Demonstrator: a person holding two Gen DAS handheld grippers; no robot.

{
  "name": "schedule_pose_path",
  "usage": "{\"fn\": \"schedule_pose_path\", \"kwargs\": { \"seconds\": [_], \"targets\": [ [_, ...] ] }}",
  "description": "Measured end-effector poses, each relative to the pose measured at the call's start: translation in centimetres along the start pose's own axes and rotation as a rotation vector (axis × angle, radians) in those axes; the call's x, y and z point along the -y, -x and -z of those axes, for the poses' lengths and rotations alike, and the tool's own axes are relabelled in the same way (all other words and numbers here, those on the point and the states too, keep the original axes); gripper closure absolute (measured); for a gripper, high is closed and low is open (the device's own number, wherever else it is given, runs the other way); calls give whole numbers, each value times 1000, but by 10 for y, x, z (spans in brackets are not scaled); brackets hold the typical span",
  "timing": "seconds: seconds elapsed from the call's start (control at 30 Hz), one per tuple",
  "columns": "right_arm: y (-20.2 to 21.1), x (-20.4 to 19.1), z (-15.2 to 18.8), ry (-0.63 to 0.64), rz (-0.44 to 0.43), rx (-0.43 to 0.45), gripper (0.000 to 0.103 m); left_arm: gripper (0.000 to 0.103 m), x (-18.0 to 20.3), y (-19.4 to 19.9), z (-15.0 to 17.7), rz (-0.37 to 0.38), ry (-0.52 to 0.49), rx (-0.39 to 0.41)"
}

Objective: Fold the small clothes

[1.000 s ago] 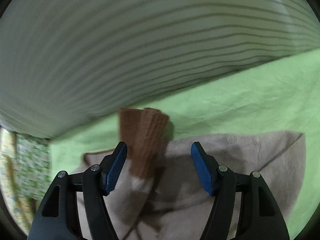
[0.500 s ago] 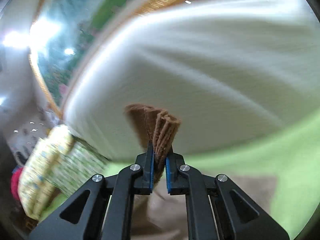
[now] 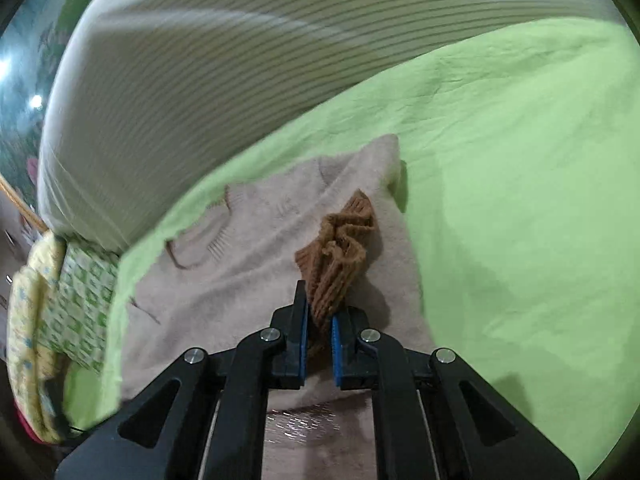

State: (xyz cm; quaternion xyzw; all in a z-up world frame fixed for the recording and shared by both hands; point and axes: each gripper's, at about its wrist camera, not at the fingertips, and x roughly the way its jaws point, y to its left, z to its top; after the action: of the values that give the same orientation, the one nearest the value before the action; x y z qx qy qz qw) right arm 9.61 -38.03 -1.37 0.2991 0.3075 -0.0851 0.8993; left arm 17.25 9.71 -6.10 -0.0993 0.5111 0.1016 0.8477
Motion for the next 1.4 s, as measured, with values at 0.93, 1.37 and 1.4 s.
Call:
{"fn": "schedule_pose_path", "kwargs": {
  "seconds": [0.93, 1.37, 1.4],
  "targets": [
    [-63, -66, -42, 651, -82, -334, 39, 33, 183, -89, -119, 226, -1136, -185],
    [-76, -62, -24, 759, -18, -401, 94, 71, 194, -101, -128, 266, -1198, -261],
    [-72, -62, -25, 755, -20, -382, 95, 79, 190, -99, -129, 284, -1181, -259]
  ]
}}
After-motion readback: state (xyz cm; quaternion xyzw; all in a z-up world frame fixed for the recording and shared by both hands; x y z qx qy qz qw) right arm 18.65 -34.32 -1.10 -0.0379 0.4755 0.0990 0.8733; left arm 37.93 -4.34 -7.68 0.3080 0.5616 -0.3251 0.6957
